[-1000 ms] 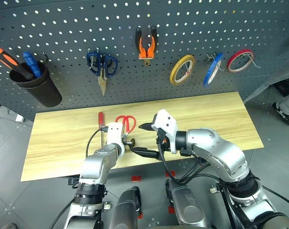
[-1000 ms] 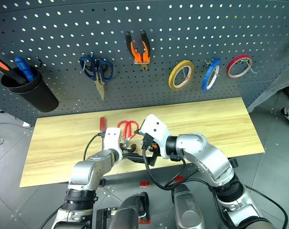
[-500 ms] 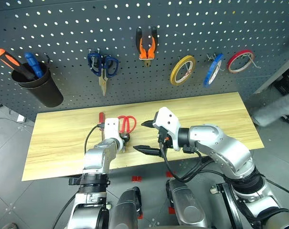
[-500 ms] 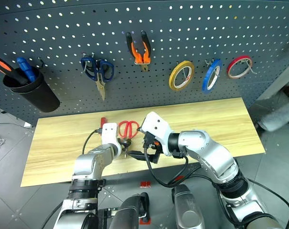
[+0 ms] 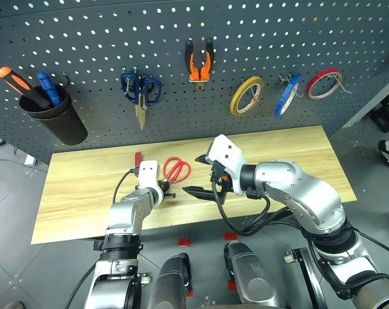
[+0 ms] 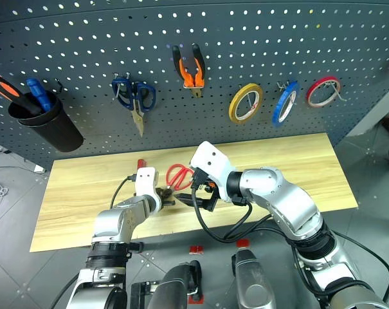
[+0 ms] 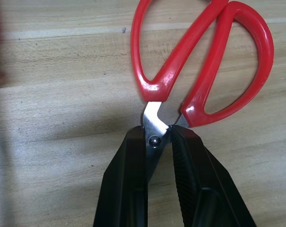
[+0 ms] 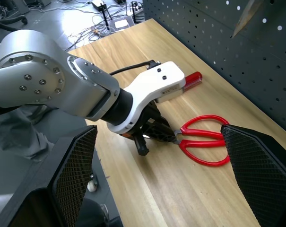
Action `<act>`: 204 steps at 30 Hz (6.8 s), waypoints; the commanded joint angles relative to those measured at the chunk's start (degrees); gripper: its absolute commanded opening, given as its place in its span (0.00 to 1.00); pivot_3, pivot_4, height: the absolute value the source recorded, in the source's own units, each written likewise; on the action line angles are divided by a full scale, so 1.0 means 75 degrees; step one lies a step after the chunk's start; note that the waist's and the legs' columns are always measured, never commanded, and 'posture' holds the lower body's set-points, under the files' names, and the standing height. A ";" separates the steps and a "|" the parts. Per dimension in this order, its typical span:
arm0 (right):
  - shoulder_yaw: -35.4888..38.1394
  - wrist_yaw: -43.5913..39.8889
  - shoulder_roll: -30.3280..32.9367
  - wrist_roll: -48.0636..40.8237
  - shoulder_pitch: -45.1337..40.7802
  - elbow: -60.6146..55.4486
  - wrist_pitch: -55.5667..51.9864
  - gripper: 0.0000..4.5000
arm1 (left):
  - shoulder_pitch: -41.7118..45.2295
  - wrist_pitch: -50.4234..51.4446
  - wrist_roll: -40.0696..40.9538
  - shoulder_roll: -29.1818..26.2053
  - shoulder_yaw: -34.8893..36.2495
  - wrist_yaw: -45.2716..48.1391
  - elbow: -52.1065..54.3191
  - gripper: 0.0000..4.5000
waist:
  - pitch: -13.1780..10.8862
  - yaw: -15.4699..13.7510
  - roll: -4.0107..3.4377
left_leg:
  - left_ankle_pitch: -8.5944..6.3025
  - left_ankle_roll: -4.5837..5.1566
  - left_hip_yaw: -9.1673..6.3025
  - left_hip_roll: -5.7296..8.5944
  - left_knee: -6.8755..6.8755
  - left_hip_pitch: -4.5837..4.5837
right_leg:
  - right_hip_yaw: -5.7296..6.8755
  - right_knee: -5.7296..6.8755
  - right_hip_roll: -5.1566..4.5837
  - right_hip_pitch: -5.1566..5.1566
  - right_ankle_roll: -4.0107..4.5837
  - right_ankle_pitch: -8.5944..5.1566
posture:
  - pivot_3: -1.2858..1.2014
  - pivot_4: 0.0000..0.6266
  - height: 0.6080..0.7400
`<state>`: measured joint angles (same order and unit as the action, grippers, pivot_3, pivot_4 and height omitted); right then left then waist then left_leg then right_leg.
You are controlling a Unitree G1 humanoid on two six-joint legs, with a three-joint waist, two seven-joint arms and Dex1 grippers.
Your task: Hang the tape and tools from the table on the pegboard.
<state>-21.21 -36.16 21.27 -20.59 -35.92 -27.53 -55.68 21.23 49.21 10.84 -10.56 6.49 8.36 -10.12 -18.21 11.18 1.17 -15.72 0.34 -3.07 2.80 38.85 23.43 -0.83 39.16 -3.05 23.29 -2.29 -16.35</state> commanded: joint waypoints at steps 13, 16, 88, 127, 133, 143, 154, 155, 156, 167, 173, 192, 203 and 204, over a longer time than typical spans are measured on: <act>0.0167 -0.0127 0.0165 -0.0144 -0.0007 -0.0246 0.0386 1.00 | -0.1196 0.0287 -0.0036 0.0628 0.0198 -0.0702 0.0914 0.61 | 0.0000 0.0019 0.0000 | -0.0001 0.0002 0.0005 -0.0004 -0.0002 0.0001 | -0.0002 -0.0014 0.0002 -0.0004 -0.0004 0.0005 | 0.37 0.54 1.00; 0.0262 -0.0153 0.0213 -0.0261 0.0038 -0.0397 0.0295 1.00 | -0.1321 0.0255 -0.0139 0.0478 0.0041 -0.0707 0.1415 0.73 | -0.0001 0.0057 0.0001 | -0.0002 0.0002 0.0006 -0.0011 -0.0005 0.0001 | -0.0002 -0.0015 0.0009 -0.0003 -0.0004 0.0005 | 0.37 0.54 1.00; 0.0088 -0.0710 0.1089 0.1168 0.0993 -0.0598 0.4464 1.00 | -0.4766 -0.5880 -0.3045 -0.0738 -0.0458 -0.0813 0.5231 0.08 | -0.0006 -0.0009 0.0005 | -0.0001 0.0002 0.0024 -0.0026 -0.0090 0.0062 | -0.0010 -0.0084 0.0006 0.0072 0.0014 0.0014 | 0.38 0.52 1.00; 0.0727 -0.0046 -0.0411 0.1279 0.0388 0.0138 0.4508 1.00 | -0.1690 -0.6266 -0.2774 -0.0895 -0.0040 -0.0520 0.3523 0.08 | -0.0006 0.0011 0.0006 | 0.0000 0.0004 0.0026 -0.0027 -0.0005 0.0064 | -0.0008 -0.0016 0.0017 0.0065 0.0021 0.0021 | 0.38 0.51 1.00; 0.0688 -0.0069 -0.0440 0.1341 0.0420 0.0123 0.4513 1.00 | -0.1707 -0.6102 -0.2536 -0.0729 -0.0043 -0.0427 0.3371 0.24 | -0.0006 0.0035 0.0006 | -0.0001 0.0003 0.0028 -0.0027 -0.0004 0.0066 | -0.0009 -0.0019 0.0017 0.0067 0.0020 0.0023 | 0.37 0.51 1.00; 0.0485 0.0154 -0.0430 0.1545 0.0646 0.0108 0.3991 1.00 | -0.2261 -0.4639 -0.1895 -0.0595 0.0119 -0.0053 0.3730 0.70 | -0.0007 0.0033 0.0006 | 0.0000 0.0003 0.0026 -0.0028 -0.0001 0.0065 | -0.0009 -0.0016 0.0018 0.0066 0.0020 0.0023 | 0.38 0.53 1.00; 0.0173 0.0961 -0.1275 0.1175 0.0174 -0.0302 0.0474 1.00 | -0.1019 -0.1307 -0.0646 -0.1271 0.1146 0.0422 0.1865 0.70 | -0.0022 0.0007 0.0016 | -0.0001 0.0004 0.0023 -0.0030 0.0001 0.0066 | -0.0009 -0.0014 0.0022 0.0068 0.0022 0.0024 | 0.38 0.59 1.00; 0.0114 0.0939 -0.1314 0.1138 0.0051 -0.0273 0.0337 1.00 | -0.0788 -0.1241 -0.0628 -0.1367 0.1128 0.0480 0.1490 0.70 | -0.0028 0.0005 0.0025 | -0.0001 0.0004 0.0023 -0.0030 0.0001 0.0066 | -0.0009 -0.0013 0.0022 0.0069 0.0022 0.0024 | 0.39 0.60 1.00; 0.0067 0.0918 -0.1341 0.1101 -0.0054 -0.0251 0.0222 1.00 | -0.0581 -0.1221 -0.0608 -0.1431 0.1125 0.0504 0.1161 0.70 | -0.0035 0.0002 0.0034 | 0.0000 0.0004 0.0021 -0.0030 0.0001 0.0064 | -0.0007 -0.0012 0.0022 0.0069 0.0022 0.0024 | 0.38 0.60 1.00; -0.0216 0.0808 -0.1426 0.0718 -0.0751 -0.0277 -0.0505 1.00 | 0.1645 -0.1896 -0.0330 -0.1456 0.1530 0.0186 -0.2786 0.70 | -0.0132 0.0005 0.0083 | 0.0000 0.0002 0.0021 -0.0031 0.0003 0.0098 | -0.0002 -0.0013 0.0020 0.0108 0.0025 0.0026 | 0.37 0.65 1.00; -0.0235 0.0477 -0.1131 0.0369 -0.1203 -0.0305 -0.0869 1.00 | 0.2078 -0.2121 -0.0238 -0.1390 0.1561 0.0086 -0.3986 0.61 | -0.0148 0.0029 0.0079 | 0.0001 0.0001 0.0028 -0.0032 0.0004 0.0102 | -0.0001 -0.0015 0.0016 0.0114 0.0025 0.0026 | 0.36 0.63 1.00; 0.0075 -0.0804 -0.0258 -0.0054 -0.0901 -0.0406 0.1229 1.00 | -0.0696 -0.1630 0.0845 -0.2479 0.1703 0.2054 0.1322 0.21 | -0.0108 0.0194 0.0099 | 0.0024 -0.0041 0.0028 -0.0032 0.0002 0.0115 | 0.0001 -0.0017 0.0015 0.0127 0.0027 0.0029 | 0.37 0.42 1.00; 0.1056 -0.1329 -0.0490 -0.1018 -0.1316 0.0092 0.1851 1.00 | -0.1471 -0.2063 0.2298 -0.3824 0.3592 0.2839 0.5026 0.21 | 0.0098 0.0037 0.0119 | 0.0036 -0.0061 0.0014 -0.0035 0.0000 0.0117 | 0.0020 -0.0006 0.0019 0.0129 0.0046 0.0041 | 0.40 0.32 1.00; 0.1091 -0.1349 -0.0505 -0.1055 -0.1376 0.0199 0.1859 1.00 | -0.1246 -0.2061 0.2414 -0.3968 0.3719 0.2813 0.4983 0.21 | 0.0123 0.0014 0.0121 | 0.0036 -0.0061 0.0015 -0.0035 0.0000 0.0117 | 0.0021 -0.0006 0.0020 0.0129 0.0047 0.0041 | 0.41 0.32 1.00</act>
<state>-14.65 -45.61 17.88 -26.73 -44.64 -25.75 -42.99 10.32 34.61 27.18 -38.66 30.35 29.59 24.70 -17.29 11.29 2.08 -15.45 -0.12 -2.95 2.54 38.86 24.30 -0.68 39.12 -2.90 24.25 -1.94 -16.04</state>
